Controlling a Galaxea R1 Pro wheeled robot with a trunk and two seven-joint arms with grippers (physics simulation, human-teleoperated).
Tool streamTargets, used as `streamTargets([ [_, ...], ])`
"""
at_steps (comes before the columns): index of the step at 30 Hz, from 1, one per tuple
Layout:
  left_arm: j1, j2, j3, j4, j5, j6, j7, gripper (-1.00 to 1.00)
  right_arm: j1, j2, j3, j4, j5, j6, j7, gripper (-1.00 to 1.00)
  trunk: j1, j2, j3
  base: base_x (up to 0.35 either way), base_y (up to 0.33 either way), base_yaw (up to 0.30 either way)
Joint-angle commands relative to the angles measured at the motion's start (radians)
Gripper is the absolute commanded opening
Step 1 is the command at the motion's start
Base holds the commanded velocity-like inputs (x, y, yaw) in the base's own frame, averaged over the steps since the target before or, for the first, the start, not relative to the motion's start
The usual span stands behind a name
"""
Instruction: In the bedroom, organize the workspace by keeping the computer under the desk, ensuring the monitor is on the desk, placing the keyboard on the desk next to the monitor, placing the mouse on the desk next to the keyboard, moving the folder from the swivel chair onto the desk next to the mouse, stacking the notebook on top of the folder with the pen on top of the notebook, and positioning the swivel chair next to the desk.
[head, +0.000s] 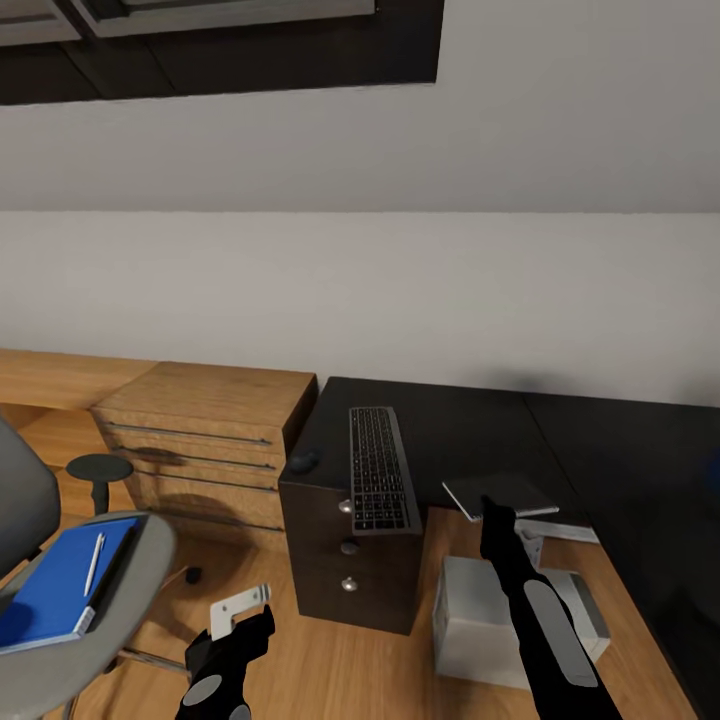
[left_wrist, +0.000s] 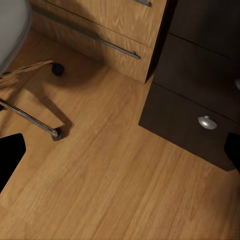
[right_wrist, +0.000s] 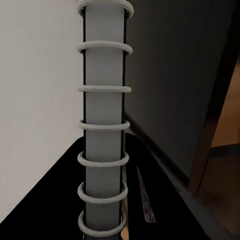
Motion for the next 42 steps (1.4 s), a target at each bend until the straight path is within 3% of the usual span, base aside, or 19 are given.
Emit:
streamTargets([
  [1, -0.001, 0.0, -0.001, -0.001, 0.007, 0.003, 0.007, 1.0, -0.001, 0.001, -0.002, -0.001, -0.011, 0.003, 0.001, -1.0, 0.004, -0.008, -0.004, 0.0, 0.0, 0.0],
  [29, -0.001, 0.0, -0.001, 0.001, 0.007, 0.004, 0.007, 1.0, -0.001, 0.001, -0.003, -0.001, -0.015, 0.004, 0.004, -1.0, 0.111, -0.204, -0.092, 0.0, 0.0, 0.0],
  [42, -0.001, 0.002, 0.0, 0.003, 0.009, 0.006, 0.007, 1.0, -0.001, 0.001, -0.003, -0.001, -0.015, 0.004, 0.004, -1.0, 0.111, -0.204, -0.092, 0.019, 0.0, 0.0],
])
